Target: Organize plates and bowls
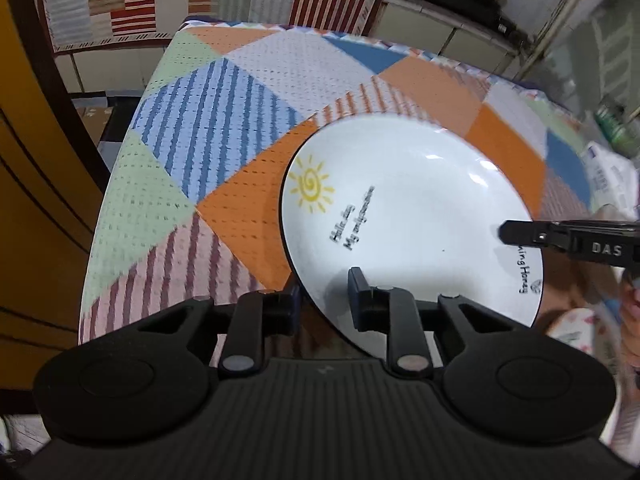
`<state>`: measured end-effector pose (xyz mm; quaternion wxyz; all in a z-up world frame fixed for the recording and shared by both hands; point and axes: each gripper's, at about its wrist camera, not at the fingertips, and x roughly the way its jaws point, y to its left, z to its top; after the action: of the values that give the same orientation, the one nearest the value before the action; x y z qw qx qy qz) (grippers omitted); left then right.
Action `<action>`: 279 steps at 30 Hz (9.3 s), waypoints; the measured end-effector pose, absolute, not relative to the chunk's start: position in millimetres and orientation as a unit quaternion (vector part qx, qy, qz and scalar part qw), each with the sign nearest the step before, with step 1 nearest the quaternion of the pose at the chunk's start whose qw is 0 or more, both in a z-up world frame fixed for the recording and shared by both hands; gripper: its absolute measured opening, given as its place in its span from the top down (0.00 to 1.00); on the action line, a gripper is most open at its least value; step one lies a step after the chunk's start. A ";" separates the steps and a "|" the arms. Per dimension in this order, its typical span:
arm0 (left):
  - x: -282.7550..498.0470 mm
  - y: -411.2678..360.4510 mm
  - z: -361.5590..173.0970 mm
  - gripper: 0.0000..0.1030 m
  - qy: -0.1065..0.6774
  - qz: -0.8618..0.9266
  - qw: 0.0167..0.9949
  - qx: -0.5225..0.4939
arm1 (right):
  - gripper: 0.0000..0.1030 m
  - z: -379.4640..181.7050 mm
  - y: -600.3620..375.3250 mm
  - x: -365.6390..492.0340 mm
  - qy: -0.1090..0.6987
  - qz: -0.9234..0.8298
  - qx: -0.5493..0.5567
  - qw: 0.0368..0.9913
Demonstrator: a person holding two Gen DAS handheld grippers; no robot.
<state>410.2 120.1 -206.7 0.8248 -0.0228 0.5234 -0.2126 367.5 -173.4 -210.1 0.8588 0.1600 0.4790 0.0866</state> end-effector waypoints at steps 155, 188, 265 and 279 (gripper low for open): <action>169.8 -173.3 -163.5 0.89 0.514 -0.298 0.791 0.142 | 0.08 -205.1 -245.3 65.9 0.403 0.003 -0.015 0.915; 123.2 -164.7 -93.5 0.69 0.484 -0.336 0.797 0.135 | 0.09 -125.6 -267.0 -29.6 0.327 -0.089 0.005 0.941; 173.1 -183.8 -82.2 0.91 0.551 -0.340 0.756 0.094 | 0.08 -138.2 -228.3 13.7 0.291 -0.092 -0.002 0.952; 185.8 -185.1 -131.9 0.92 0.590 -0.289 0.739 0.145 | 0.08 -168.9 -229.1 46.4 0.369 -0.043 0.004 0.928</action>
<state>185.8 -185.1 -131.9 0.7394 0.1455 0.5905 -0.2889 46.4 -229.1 -168.9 0.9284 0.0038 0.3691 -0.0426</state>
